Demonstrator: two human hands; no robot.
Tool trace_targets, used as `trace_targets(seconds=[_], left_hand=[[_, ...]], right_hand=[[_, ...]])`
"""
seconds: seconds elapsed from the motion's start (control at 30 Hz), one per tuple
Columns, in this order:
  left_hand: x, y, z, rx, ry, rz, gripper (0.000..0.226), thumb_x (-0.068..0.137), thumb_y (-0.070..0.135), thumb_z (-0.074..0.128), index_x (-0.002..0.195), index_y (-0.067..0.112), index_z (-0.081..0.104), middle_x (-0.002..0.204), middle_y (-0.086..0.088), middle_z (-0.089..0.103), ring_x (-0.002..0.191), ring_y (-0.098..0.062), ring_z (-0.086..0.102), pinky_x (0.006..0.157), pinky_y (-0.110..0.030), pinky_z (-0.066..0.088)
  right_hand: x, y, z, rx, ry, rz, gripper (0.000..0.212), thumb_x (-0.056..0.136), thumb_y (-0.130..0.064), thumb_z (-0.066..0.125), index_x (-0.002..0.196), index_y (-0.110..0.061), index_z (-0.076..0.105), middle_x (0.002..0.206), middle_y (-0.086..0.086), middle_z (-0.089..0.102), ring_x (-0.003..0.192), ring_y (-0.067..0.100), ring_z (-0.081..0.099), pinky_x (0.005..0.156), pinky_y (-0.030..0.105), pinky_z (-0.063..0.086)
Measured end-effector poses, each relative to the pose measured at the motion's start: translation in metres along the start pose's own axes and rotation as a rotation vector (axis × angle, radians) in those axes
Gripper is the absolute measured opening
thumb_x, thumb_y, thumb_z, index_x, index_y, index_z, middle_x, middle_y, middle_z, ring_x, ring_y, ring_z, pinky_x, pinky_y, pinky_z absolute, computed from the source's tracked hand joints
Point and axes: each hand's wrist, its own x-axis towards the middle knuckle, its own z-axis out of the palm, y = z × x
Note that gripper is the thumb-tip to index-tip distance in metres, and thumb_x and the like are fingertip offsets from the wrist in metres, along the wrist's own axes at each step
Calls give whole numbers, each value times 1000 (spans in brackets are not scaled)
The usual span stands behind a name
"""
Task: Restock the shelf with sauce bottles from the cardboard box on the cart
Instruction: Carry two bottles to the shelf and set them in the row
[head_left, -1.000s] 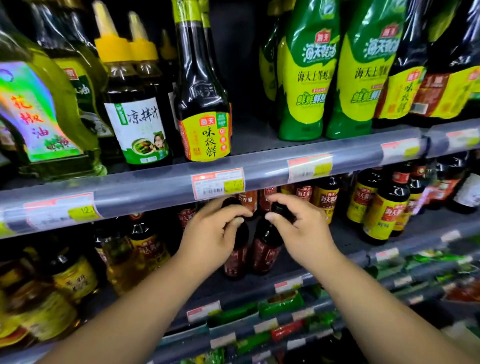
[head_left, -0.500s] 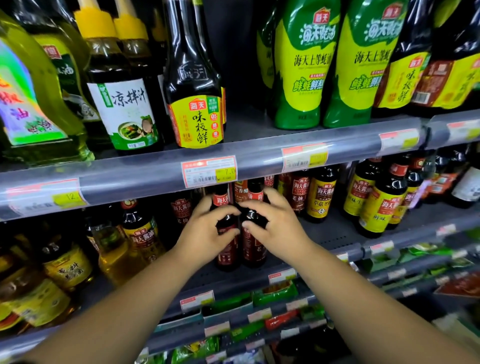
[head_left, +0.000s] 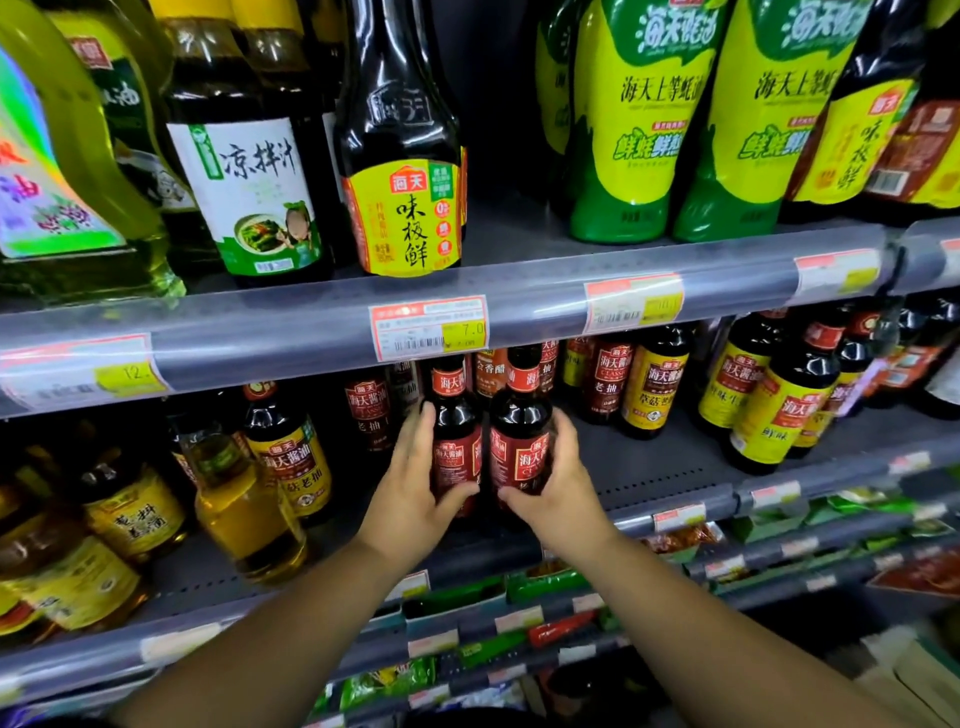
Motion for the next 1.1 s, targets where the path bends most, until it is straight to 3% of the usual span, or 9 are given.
trace_targets(seconds=[0.1,0.17,0.3,0.37,0.43,0.5,0.73,0.97,1.1], left_hand=[[3,-9,-5,-99,-21,-113,109,82,34,72,132,66,-20,151,20,15,139,4,17,112,-20,22],[4,-13,-9,-133,-24,-154,106,83,31,72,136,63,-14,149,22,24,135,4,26,110,-23,29],[4,-18,-6,-174,-28,-194,92,87,26,68,150,48,4,150,14,38,134,1,38,107,-20,36],[1,-19,3,-195,-5,-225,95,82,26,74,151,42,10,149,10,39,136,-4,37,112,-30,36],[1,-17,12,-189,37,-282,99,74,28,81,149,38,17,144,3,38,132,-7,39,111,-36,37],[6,-16,18,-154,69,-311,97,73,24,82,148,33,21,140,-1,40,124,-5,39,108,-34,37],[33,-21,36,-138,67,-366,81,82,22,72,147,33,24,139,4,51,128,-13,50,105,-44,45],[47,-23,47,-133,158,-438,80,84,14,68,147,31,22,143,1,47,131,-18,46,106,-42,42],[47,-27,44,-85,205,-479,71,89,9,61,148,23,24,147,-6,38,131,-23,44,100,-28,35]], right_hand=[[8,1,4,-27,55,51,96,69,-14,86,138,-46,27,133,-15,52,122,2,52,101,31,46],[13,0,6,-33,74,55,94,69,-15,86,137,-43,28,132,-14,52,121,5,52,101,33,45],[17,0,-1,-75,8,39,91,77,-13,79,144,-38,23,127,-15,50,108,-11,51,88,8,39],[19,3,-4,-112,-11,36,88,79,-12,75,144,-39,23,128,-12,51,108,-10,51,82,4,38],[21,6,-5,-140,0,34,87,79,-15,77,143,-40,25,131,-11,52,114,-2,51,90,12,39],[25,8,-3,-159,10,30,87,77,-18,80,142,-40,27,133,-10,53,120,5,51,97,23,42],[54,14,4,-198,55,14,87,77,-17,80,146,-30,28,133,-3,57,122,14,55,99,33,48],[84,16,10,-202,51,27,88,77,-15,80,148,-27,29,135,-1,57,124,16,54,96,27,42],[94,15,14,-174,-12,18,85,78,-10,78,146,-30,30,136,-5,55,126,12,50,103,30,42]])
